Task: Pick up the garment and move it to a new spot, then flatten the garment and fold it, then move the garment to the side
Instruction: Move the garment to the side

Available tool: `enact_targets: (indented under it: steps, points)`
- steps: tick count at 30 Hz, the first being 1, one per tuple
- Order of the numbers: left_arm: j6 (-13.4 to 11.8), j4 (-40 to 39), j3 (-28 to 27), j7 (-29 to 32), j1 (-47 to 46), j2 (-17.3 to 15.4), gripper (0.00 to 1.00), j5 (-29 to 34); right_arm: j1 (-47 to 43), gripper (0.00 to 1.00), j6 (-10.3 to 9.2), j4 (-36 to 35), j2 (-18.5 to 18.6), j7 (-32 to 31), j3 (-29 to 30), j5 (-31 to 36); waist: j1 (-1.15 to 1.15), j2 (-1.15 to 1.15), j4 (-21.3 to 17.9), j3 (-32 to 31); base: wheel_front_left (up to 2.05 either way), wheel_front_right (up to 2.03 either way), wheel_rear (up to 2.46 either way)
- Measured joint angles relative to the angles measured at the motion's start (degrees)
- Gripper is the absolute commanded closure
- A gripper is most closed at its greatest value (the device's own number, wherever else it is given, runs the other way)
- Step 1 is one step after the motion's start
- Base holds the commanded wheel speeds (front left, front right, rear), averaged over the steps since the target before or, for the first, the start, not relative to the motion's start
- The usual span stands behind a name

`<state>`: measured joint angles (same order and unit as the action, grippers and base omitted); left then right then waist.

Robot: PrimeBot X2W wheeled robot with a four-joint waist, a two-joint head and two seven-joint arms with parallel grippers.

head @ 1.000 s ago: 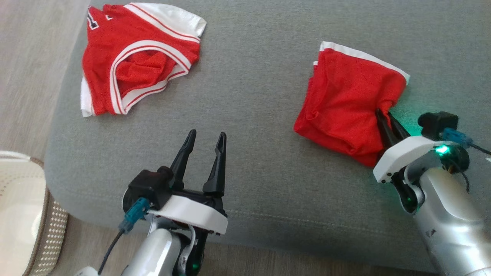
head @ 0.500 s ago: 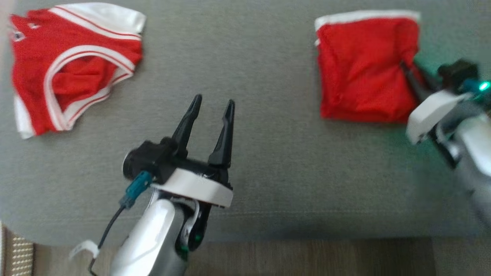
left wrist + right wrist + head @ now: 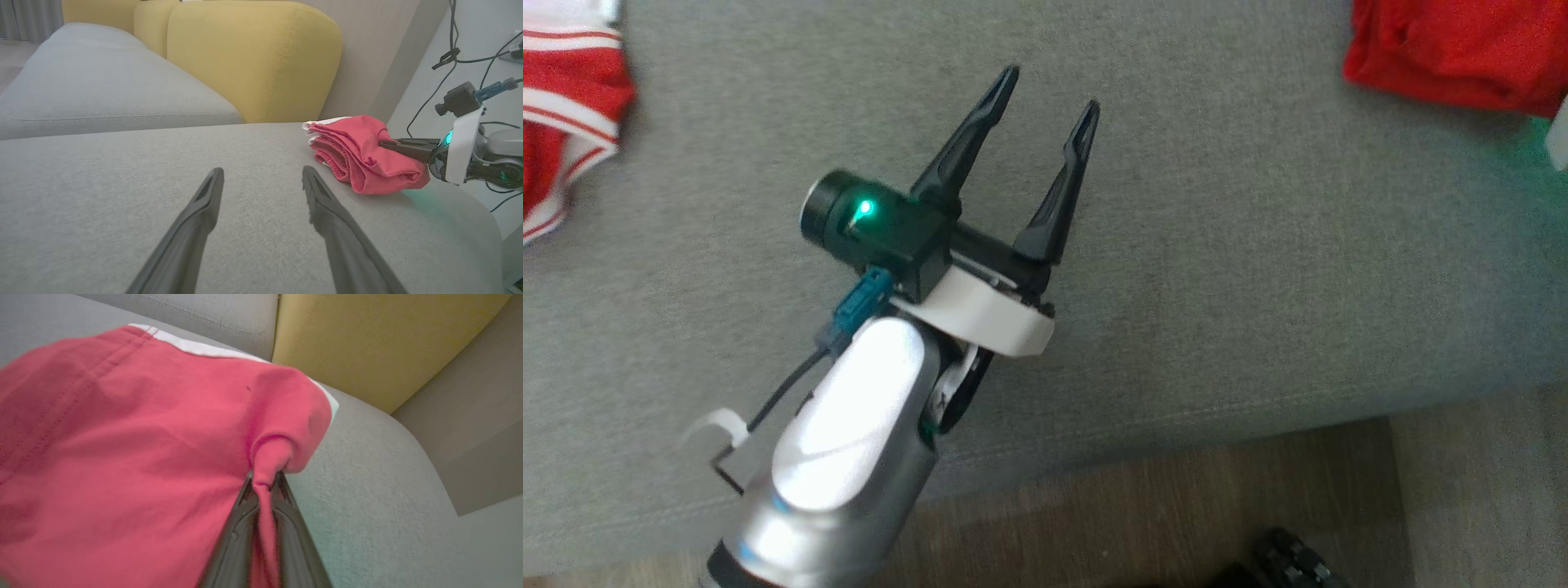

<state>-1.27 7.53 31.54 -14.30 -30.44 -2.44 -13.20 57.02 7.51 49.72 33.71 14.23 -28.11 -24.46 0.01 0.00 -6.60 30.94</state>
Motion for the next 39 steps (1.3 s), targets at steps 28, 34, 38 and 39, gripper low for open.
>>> enact_targets:
  steps: [28,34,38,39]
  points:
    - [-0.7,-1.9,0.8,0.0,-4.7,0.0,0.00,-2.6,-1.6,0.00,0.00,-6.7,4.4,0.3,13.9,7.2,0.00,0.00,-0.9,4.4,0.00,0.00,0.00]
    - [-1.5,-2.8,-1.4,-0.4,-0.7,0.0,0.00,-4.7,-5.6,0.00,0.00,-10.0,0.0,0.3,15.3,7.3,-0.01,0.00,0.6,-0.3,0.00,0.00,0.00]
    - [-2.4,-3.7,-3.5,-0.4,2.9,0.0,0.00,-6.0,-9.1,0.00,0.00,-12.3,-3.0,0.4,14.4,7.2,-0.01,0.00,2.2,-4.3,0.00,0.00,0.00]
    - [-2.4,-3.9,-4.1,-0.4,3.8,0.0,0.00,-6.2,-10.1,0.00,0.00,-12.8,-3.7,0.4,14.1,7.2,-0.01,0.00,2.7,-5.3,0.00,0.00,0.00]
